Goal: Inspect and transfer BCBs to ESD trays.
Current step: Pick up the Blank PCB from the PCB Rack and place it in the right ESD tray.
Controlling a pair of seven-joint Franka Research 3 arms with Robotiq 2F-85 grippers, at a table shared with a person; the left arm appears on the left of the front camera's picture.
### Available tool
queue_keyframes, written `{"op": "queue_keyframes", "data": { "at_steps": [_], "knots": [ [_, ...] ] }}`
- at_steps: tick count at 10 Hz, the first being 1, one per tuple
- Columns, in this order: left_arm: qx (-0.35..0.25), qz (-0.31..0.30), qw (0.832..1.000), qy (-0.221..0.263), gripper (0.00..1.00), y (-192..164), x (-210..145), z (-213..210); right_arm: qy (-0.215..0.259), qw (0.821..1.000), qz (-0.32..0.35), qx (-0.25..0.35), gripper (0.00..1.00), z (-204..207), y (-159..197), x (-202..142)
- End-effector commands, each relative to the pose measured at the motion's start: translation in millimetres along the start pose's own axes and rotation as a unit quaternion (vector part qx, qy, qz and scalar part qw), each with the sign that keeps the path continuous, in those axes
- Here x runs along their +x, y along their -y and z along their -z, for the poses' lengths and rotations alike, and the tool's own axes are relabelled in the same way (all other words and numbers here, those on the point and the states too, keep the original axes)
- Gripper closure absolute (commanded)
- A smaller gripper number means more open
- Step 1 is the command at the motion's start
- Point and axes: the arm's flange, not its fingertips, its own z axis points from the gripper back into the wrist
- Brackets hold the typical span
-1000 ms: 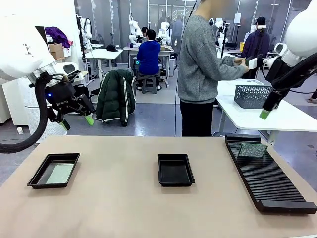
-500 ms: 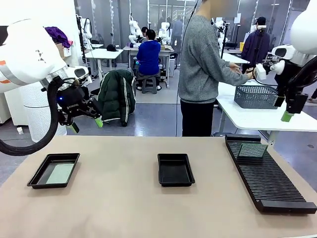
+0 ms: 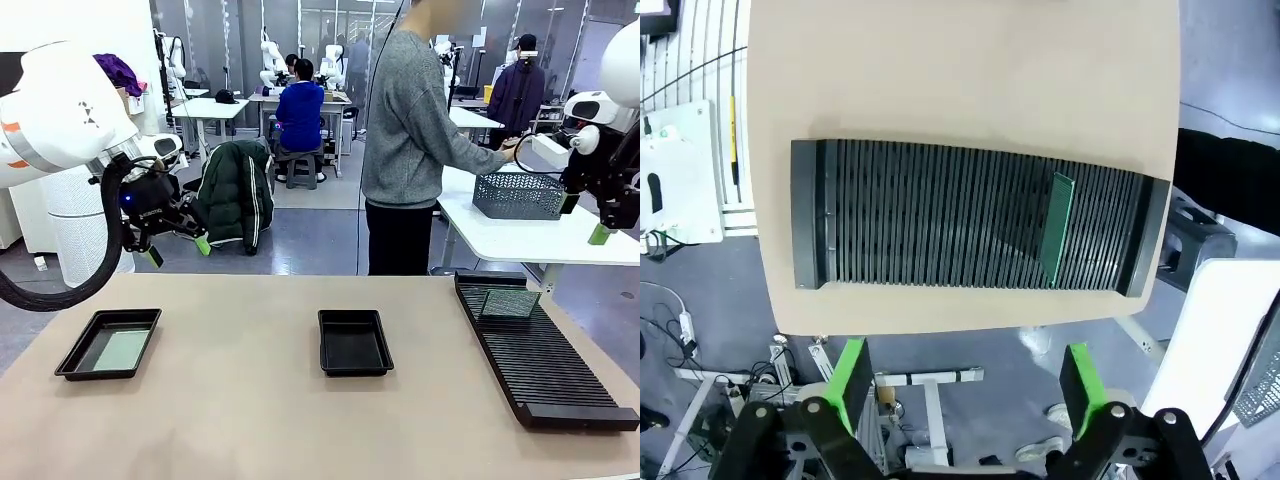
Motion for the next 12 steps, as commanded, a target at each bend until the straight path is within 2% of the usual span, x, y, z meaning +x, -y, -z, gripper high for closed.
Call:
{"op": "queue_keyframes", "data": {
  "at_steps": [1, 5, 9, 12],
  "knots": [
    [0.000, 0.001, 1.000, 0.001, 0.00, 1, -3, -1, 0.001, 1.000, 0.015, 0.002, 0.00, -1, -2, 3],
    [0.000, 0.001, 1.000, 0.001, 0.00, 1, -3, -1, -0.002, 1.000, 0.002, 0.000, 0.00, -1, 0, 1],
    [0.000, 0.001, 1.000, 0.001, 0.00, 1, -3, -1, 0.023, 0.999, 0.002, -0.026, 0.00, 56, 21, -8],
    [0.000, 0.001, 1.000, 0.001, 0.00, 1, -3, -1, 0.037, 0.999, -0.004, -0.016, 0.00, 100, 38, -18]
  ]
}}
